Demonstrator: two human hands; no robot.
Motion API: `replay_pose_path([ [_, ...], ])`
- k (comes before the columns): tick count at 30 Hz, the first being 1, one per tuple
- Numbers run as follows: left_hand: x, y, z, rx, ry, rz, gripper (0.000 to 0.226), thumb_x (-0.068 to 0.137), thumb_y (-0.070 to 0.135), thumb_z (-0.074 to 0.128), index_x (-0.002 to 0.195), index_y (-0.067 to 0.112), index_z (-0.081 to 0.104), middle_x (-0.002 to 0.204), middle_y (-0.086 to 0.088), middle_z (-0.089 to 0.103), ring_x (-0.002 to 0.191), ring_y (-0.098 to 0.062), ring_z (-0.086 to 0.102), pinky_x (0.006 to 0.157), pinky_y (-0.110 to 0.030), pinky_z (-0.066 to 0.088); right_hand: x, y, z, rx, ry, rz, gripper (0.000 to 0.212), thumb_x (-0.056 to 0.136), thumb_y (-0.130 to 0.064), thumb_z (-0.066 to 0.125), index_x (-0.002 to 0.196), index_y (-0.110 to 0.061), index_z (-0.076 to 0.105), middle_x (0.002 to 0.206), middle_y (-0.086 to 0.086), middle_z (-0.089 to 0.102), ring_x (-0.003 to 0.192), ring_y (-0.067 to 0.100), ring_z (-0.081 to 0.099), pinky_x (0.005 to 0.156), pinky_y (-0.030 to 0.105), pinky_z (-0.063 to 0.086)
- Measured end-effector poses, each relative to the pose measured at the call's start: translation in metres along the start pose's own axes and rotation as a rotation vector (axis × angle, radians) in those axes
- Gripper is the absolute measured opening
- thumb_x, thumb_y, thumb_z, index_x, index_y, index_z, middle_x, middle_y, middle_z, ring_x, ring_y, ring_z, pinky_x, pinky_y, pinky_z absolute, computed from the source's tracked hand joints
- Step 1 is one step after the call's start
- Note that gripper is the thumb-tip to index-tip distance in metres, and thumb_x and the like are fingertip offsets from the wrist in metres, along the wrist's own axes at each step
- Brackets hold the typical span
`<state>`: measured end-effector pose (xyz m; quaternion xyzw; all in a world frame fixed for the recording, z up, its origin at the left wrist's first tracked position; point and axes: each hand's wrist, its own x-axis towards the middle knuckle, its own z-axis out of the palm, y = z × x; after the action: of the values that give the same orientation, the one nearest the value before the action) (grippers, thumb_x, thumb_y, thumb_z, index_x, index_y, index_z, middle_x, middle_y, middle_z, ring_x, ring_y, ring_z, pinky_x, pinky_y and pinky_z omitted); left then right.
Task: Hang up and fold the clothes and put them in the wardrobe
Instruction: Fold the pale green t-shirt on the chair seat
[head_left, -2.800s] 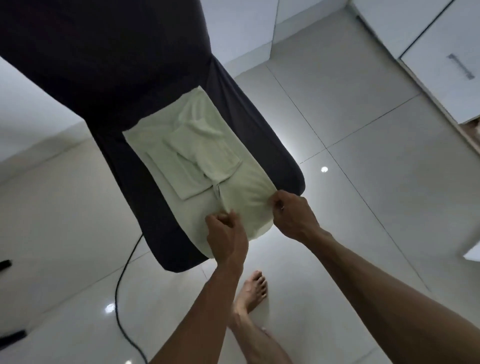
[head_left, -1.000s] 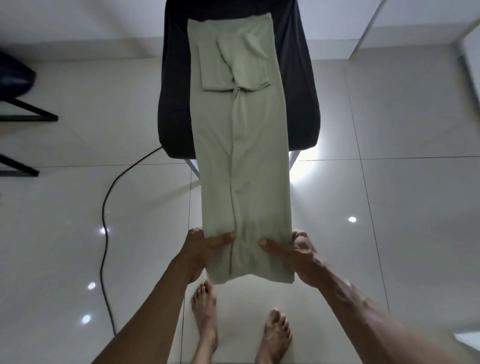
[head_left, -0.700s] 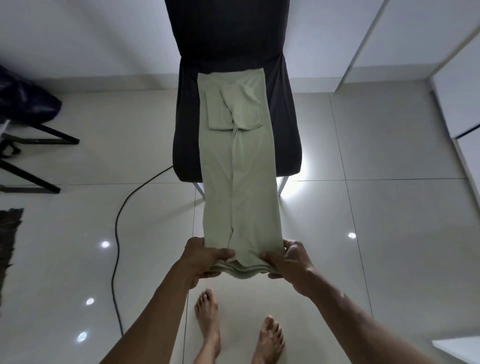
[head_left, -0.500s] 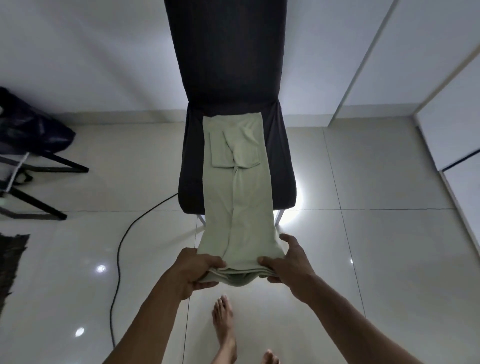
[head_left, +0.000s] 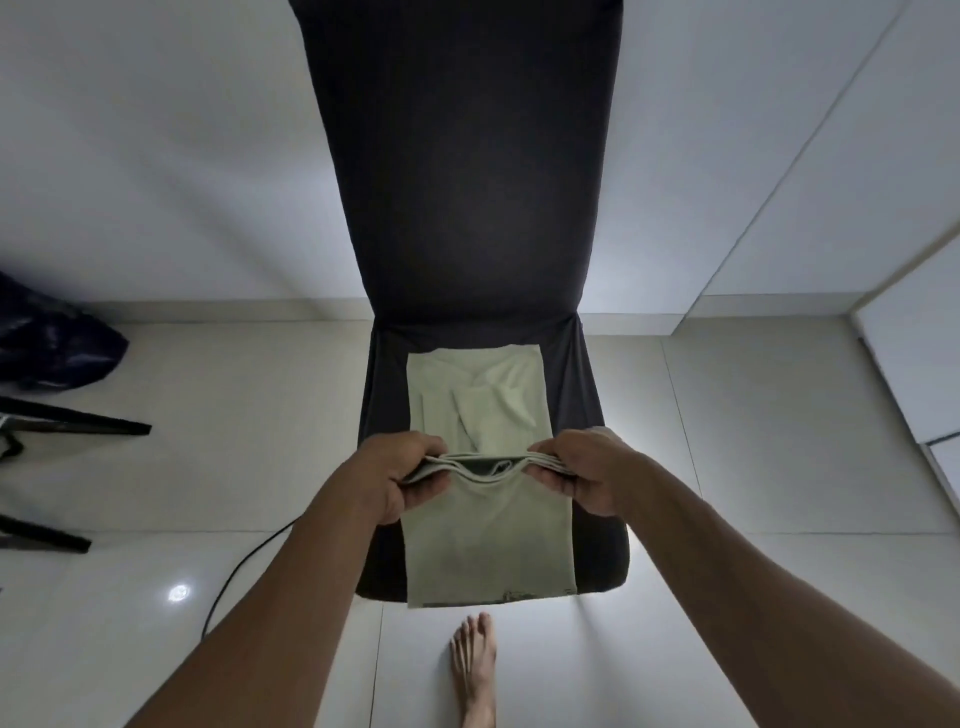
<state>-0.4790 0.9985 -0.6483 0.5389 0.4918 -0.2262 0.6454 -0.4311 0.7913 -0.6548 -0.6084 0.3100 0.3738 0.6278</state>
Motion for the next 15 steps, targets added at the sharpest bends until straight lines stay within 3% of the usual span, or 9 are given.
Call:
replay_pose_path([
  [5,0.082,0.067,0.015,0.015,0.028,-0.053,0.019,0.086,-0.001,0.068,0.068,-0.002,0.063,0.050,-0.010,0.062,0.044,-0.013,0.059,0.037,-0.023,0.051,0.089,-0.056,0.021,-0.007,0.046,0.076,0.009,0.088,0.010,0.062,0.094,0.011,0.068,0.077,0.019,0.071,0.057,0.018,0.070,0.052,0.025,0.060],
  [9,0.141,0.094,0.028,0.030,0.044,-0.091,0.016,0.086,0.003,0.072,0.072,-0.001,0.065,0.051,-0.010,0.064,0.048,-0.015,0.061,0.039,-0.024,0.054,0.150,-0.074,0.029,0.035,0.076,0.112,0.019,0.089,0.005,0.060,0.106,0.012,0.066,0.078,0.019,0.069,0.055,0.020,0.068,0.050,0.026,0.059],
  [11,0.163,0.098,0.030,0.001,0.019,-0.122,0.020,0.082,0.017,0.080,0.082,0.002,0.067,0.062,-0.010,0.068,0.051,-0.015,0.063,0.046,-0.026,0.057,0.170,-0.075,0.028,0.066,0.028,0.137,0.027,0.089,-0.009,0.069,0.112,0.005,0.064,0.086,0.019,0.068,0.058,0.021,0.066,0.052,0.028,0.059],
  [13,0.183,0.097,0.027,0.063,-0.005,-0.113,0.042,0.069,0.035,0.091,0.091,0.008,0.069,0.079,-0.008,0.069,0.065,-0.016,0.063,0.057,-0.028,0.058,0.185,-0.073,0.025,0.014,-0.033,0.166,0.038,0.084,-0.021,0.079,0.113,-0.002,0.064,0.090,0.017,0.068,0.061,0.021,0.065,0.055,0.030,0.058],
  [15,0.195,0.092,0.021,0.243,-0.022,-0.063,0.042,0.064,0.033,0.093,0.087,0.010,0.067,0.074,-0.004,0.064,0.061,-0.013,0.058,0.052,-0.025,0.052,0.195,-0.066,0.023,-0.131,-0.013,0.149,0.036,0.079,-0.021,0.084,0.107,-0.003,0.069,0.082,0.012,0.067,0.061,0.018,0.063,0.056,0.030,0.056],
])
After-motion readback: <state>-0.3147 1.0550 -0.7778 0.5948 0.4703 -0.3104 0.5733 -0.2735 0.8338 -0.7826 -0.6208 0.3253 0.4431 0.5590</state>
